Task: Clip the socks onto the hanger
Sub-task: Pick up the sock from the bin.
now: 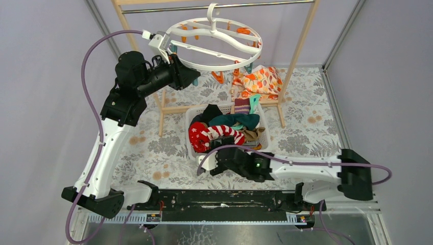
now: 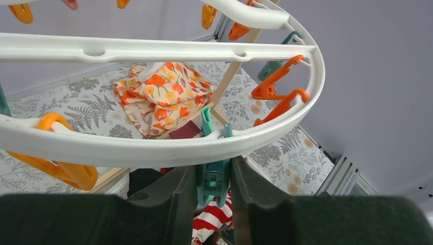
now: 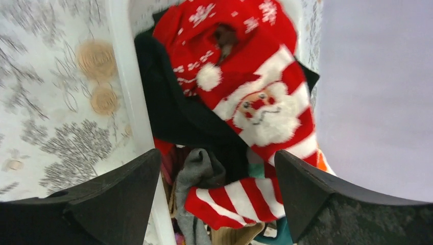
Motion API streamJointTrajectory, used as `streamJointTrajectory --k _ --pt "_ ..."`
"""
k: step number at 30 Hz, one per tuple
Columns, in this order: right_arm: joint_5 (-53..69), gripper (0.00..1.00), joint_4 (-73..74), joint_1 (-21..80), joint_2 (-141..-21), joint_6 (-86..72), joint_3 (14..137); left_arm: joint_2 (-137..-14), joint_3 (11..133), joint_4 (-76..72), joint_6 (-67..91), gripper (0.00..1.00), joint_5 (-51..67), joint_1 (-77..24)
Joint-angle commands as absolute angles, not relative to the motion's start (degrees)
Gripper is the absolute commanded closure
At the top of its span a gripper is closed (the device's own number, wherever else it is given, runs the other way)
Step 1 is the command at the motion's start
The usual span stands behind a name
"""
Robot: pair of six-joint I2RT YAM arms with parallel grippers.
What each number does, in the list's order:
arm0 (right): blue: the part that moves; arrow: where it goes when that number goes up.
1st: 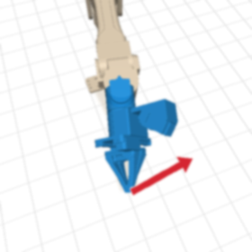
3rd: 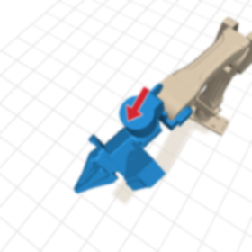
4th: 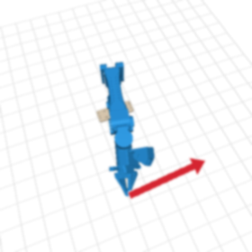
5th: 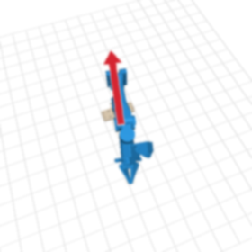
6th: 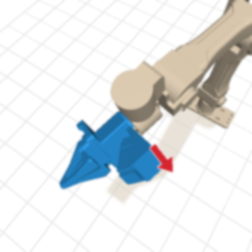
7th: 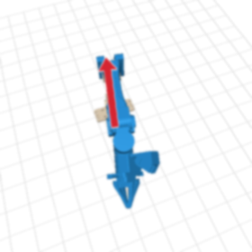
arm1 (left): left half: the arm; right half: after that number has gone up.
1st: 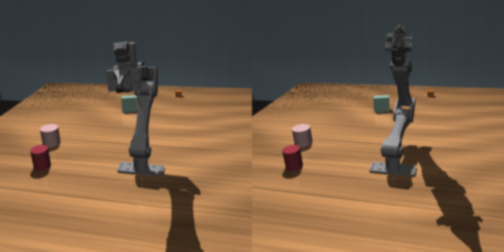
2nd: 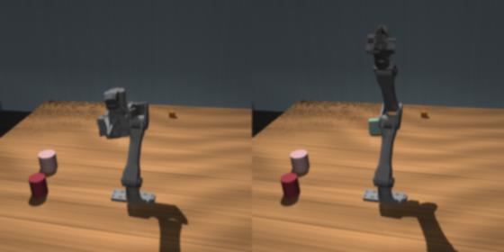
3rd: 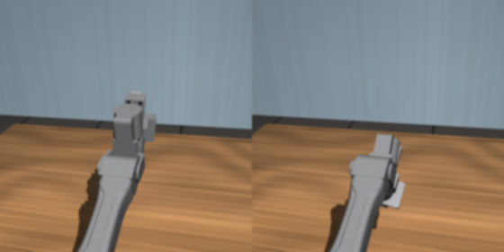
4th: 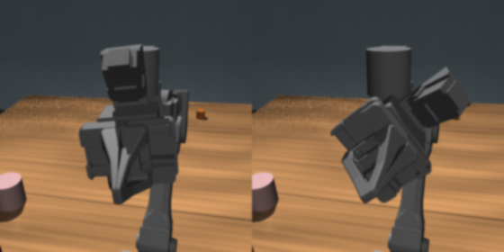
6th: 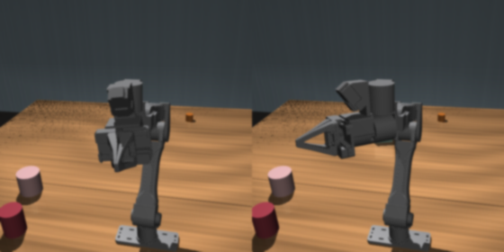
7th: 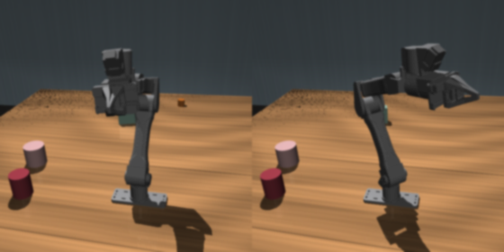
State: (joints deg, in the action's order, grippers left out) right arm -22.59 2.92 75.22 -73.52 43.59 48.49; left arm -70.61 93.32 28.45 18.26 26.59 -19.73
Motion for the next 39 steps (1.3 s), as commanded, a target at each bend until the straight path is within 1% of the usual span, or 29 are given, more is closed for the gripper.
streamJointTrajectory --k 1,5,9,14,16,18,20,24,32,39 --pt "-30.6 0.13 -0.4 75.7 -79.2 57.8 51.3 -70.9 96.3 29.4 17.8 1.0 27.3 -19.5" --pt "-31.2 0.15 -9.1 75.7 -81.5 65.3 49.0 -71.2 97.2 30.0 17.8 1.0 27.3 -19.5" --pt "-32.4 0.21 -18.2 75.7 -85.2 70.1 46.6 -71.0 96.8 30.0 17.9 1.0 27.7 -19.4" --pt "-31.5 0.3 -17.8 75.7 -89.3 69.5 48.2 -71.1 97.6 30.1 18.0 1.0 27.7 -19.5" --pt "-31.5 0.35 -18.0 75.4 -90.5 69.4 48.7 -71.1 98.0 30.3 17.9 1.0 27.7 -19.5" --pt "-32.4 0.49 -19.5 74.5 -91.1 68.5 49.6 -71.1 98.1 30.4 17.9 1.0 27.7 -19.5" --pt "-33.2 0.67 -19.6 74.2 -90.8 65.9 51.2 -70.9 97.9 30.5 17.8 1.0 27.7 -19.5" --pt "-32.4 0.99 -17.1 74.0 -86.7 58.6 53.6 -70.7 97.6 30.5 17.7 1.0 27.7 -19.5" --pt "-24.0 1.0 -14.3 72.2 -71.7 37.4 50.5 -70.5 97.7 30.6 17.5 1.0 27.8 -19.5" --pt "-15.5 1.0 -17.3 69.3 -60.9 18.3 45.8 -70.8 97.8 30.6 17.9 1.0 28.1 -19.5"
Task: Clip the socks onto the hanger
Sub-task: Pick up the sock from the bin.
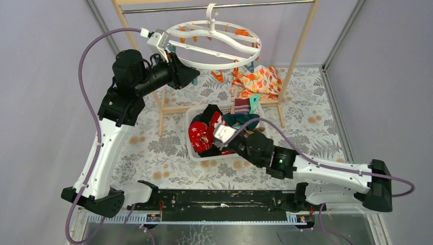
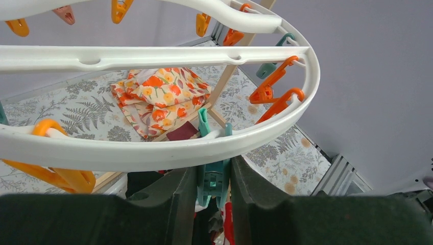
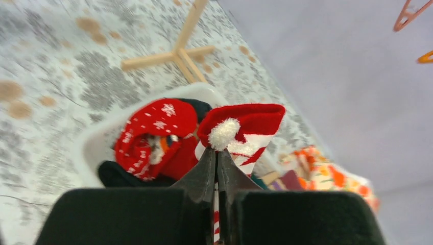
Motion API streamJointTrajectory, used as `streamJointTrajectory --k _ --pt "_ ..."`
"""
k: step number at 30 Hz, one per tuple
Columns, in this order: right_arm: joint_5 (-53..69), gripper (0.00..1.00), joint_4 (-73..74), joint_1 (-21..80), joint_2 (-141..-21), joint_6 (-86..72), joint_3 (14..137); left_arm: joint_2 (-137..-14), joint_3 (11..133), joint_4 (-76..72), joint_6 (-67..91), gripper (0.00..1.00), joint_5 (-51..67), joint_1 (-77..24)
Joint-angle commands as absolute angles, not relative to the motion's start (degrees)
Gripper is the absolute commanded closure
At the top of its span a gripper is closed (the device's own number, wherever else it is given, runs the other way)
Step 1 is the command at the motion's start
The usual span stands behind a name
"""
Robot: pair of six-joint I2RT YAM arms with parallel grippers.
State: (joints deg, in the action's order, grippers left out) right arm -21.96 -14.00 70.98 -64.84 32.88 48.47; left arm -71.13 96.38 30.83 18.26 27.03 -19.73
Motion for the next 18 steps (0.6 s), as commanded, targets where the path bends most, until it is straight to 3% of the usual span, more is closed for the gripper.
streamJointTrajectory --k 1,8,18 --pt "-14.3 1.0 -18.5 68.7 -59.8 15.3 45.1 -70.8 97.8 30.6 17.9 1.0 28.2 -19.5" --pt "-4.7 1.0 -30.3 64.4 -57.8 2.2 43.5 -71.7 98.0 30.6 18.8 1.0 29.1 -19.5" --pt "-3.2 1.0 -38.9 61.8 -67.8 0.5 51.9 -72.0 97.5 30.4 19.0 1.0 29.3 -19.5"
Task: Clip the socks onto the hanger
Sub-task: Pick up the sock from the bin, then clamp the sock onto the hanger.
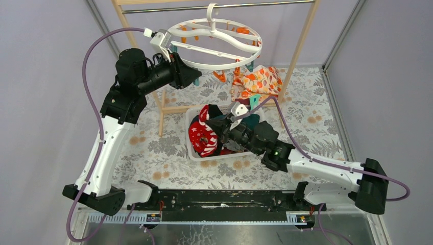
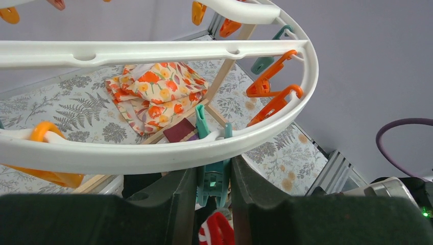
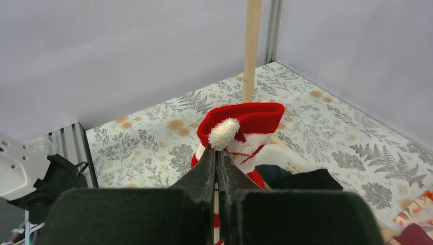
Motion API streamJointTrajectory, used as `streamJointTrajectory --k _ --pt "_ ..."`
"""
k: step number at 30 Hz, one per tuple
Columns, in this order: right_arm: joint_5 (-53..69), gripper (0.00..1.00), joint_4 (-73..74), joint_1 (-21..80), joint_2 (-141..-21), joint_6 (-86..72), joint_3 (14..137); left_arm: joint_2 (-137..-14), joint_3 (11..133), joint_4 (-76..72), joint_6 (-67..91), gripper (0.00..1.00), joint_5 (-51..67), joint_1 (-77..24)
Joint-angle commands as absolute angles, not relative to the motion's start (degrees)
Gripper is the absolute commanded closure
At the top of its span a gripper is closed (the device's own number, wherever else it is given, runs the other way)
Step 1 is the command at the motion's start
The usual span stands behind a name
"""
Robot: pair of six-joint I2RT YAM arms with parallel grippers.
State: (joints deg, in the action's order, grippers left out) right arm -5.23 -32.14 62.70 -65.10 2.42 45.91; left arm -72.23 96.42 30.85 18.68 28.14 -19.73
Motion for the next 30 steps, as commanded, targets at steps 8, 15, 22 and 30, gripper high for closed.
streamJointTrajectory --k 8,15,22,30 --pt "-4.0 1.0 -37.2 59.9 -71.7 0.4 59.0 -71.4 95.7 29.5 17.7 1.0 28.3 -19.5" --pt "-3.3 1.0 -36.6 59.2 -73.3 1.2 62.5 -71.1 95.3 29.3 16.8 1.0 27.9 -19.5" --pt "-2.6 1.0 -35.7 59.2 -73.5 1.9 63.9 -70.8 95.1 29.3 16.2 1.0 27.6 -19.6" --pt "-2.5 1.0 -34.2 59.0 -72.5 2.7 64.5 -70.8 95.0 29.2 16.2 1.0 27.7 -19.6"
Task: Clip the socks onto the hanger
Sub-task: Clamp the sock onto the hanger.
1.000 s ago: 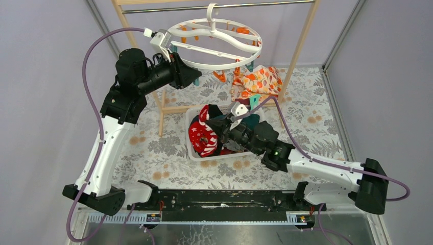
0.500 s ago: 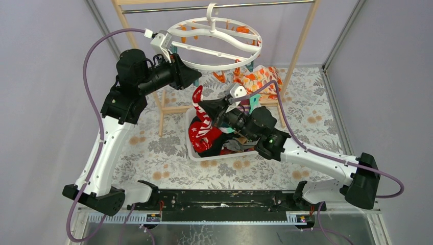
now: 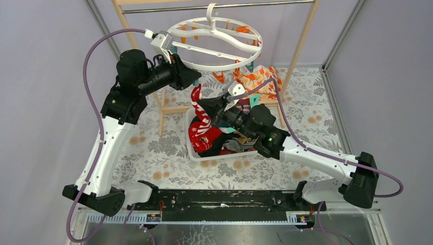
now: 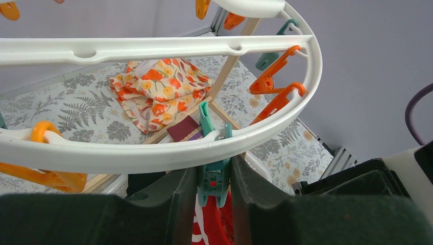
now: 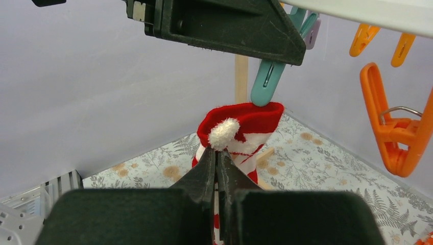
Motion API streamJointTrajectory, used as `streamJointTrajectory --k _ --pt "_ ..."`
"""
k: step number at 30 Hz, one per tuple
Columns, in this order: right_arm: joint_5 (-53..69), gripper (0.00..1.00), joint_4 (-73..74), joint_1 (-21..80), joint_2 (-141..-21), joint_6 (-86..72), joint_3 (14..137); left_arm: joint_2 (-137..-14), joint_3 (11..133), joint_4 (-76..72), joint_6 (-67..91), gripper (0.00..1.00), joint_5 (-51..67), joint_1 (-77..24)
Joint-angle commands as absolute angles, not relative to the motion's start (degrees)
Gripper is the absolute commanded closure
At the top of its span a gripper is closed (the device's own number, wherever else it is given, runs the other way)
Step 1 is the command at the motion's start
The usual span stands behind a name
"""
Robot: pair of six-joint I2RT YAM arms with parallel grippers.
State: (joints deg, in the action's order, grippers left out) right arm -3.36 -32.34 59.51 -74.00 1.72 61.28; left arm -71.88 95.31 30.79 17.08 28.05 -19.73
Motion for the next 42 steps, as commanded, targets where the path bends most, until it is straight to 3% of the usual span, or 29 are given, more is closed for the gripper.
streamJointTrajectory --k 1,33,35,37,42 --pt "-2.5 1.0 -34.0 59.0 -72.4 2.8 64.5 -70.8 94.9 29.0 16.2 1.0 27.8 -19.6" --pt "-2.9 1.0 -35.4 58.5 -73.1 0.8 67.8 -70.3 94.0 27.7 15.7 1.0 27.5 -19.6" --pt "-3.0 1.0 -35.3 58.5 -73.0 0.8 67.5 -70.1 94.0 27.5 15.7 0.9 27.1 -19.6" --pt "-3.0 1.0 -35.1 58.5 -72.9 0.8 67.5 -69.8 94.0 27.2 15.6 0.57 26.8 -19.6" --pt "-2.4 1.0 -34.2 58.5 -73.0 0.8 68.0 -69.4 95.2 26.9 16.0 0.29 25.2 -19.6"
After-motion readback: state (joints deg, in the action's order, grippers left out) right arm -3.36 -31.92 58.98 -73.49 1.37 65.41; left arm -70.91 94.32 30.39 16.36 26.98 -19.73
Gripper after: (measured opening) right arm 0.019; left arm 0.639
